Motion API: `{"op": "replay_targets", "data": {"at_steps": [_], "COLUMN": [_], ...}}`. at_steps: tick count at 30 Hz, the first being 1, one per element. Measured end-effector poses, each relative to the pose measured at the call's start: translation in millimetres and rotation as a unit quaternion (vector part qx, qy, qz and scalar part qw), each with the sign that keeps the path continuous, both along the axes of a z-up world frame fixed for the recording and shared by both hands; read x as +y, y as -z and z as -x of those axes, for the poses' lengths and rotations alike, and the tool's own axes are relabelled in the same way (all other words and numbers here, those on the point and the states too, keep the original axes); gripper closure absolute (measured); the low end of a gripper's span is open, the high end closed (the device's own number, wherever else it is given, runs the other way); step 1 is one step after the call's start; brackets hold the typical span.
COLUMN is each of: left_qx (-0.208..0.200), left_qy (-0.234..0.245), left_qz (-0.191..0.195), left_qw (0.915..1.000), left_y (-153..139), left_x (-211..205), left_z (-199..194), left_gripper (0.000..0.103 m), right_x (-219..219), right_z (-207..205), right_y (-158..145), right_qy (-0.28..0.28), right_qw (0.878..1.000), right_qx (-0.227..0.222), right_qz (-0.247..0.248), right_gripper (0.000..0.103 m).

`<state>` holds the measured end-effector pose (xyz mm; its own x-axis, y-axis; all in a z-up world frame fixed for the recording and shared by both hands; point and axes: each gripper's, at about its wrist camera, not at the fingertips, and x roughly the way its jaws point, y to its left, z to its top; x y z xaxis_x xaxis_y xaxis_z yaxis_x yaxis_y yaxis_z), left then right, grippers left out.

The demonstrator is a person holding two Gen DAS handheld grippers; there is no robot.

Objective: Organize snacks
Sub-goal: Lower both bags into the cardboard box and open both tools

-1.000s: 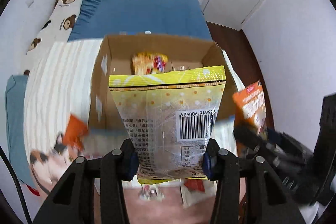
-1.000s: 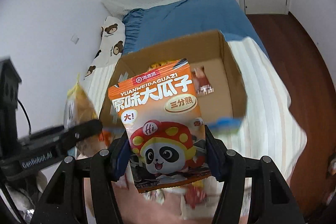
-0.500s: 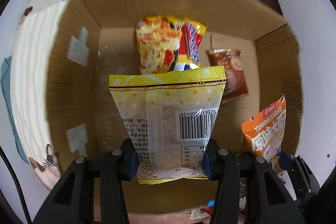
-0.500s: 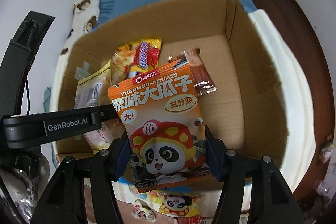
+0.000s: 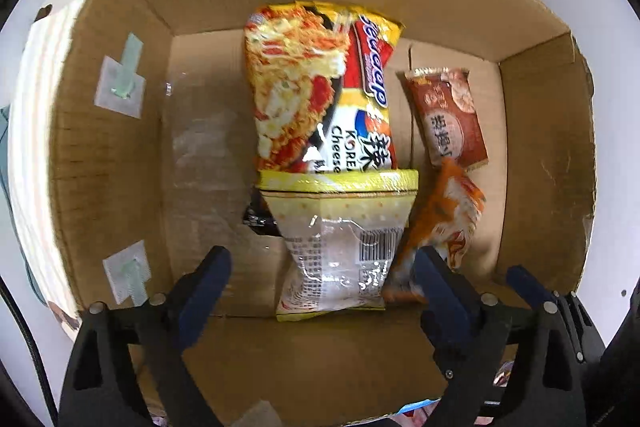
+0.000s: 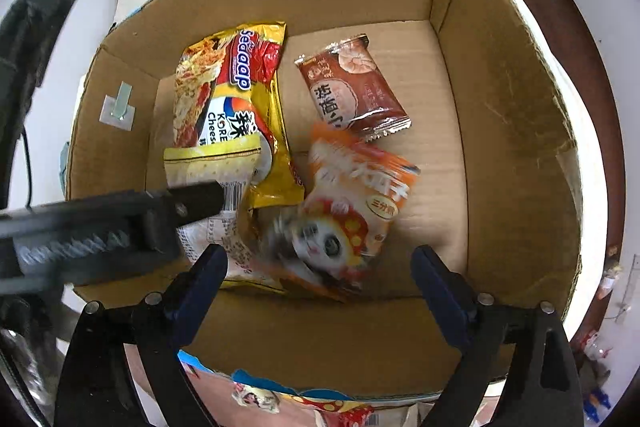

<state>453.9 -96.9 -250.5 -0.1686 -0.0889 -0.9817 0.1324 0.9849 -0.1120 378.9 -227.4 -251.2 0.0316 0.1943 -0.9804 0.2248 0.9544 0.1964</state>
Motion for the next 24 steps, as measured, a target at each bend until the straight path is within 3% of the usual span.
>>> {"op": "replay_targets", "data": {"at_steps": [7, 12, 19, 24], "left_qx": [-0.037, -0.086, -0.154, -0.21], "left_qy": [-0.003, 0.006, 0.006, 0.006], "left_qz": [-0.005, -0.012, -0.005, 0.01], "left_qw": [0.9993, 0.9962, 0.9881, 0.9776], "left_y": [-25.3, -51.8, -81.3, -123.1], "left_x": [3.2, 12.1, 35.4, 44.5], "left_z": [8.7, 24.9, 36.4, 64.6], "left_gripper": [0.009, 0.009, 0.009, 0.009], "right_x": [-4.7, -12.3, -15.4, -12.5], "right_z": [-0.5, 7.2, 30.5, 50.8], "right_y": [-11.5, -30.0, -71.4, -110.7], "right_qy": [-0.006, -0.002, -0.002, 0.005], "right_qw": [1.0, 0.998, 0.994, 0.989], "right_qx": [-0.017, -0.04, -0.091, -0.135], "right_qz": [0.023, 0.042, 0.062, 0.065], "right_gripper": [0.006, 0.006, 0.006, 0.006]}}
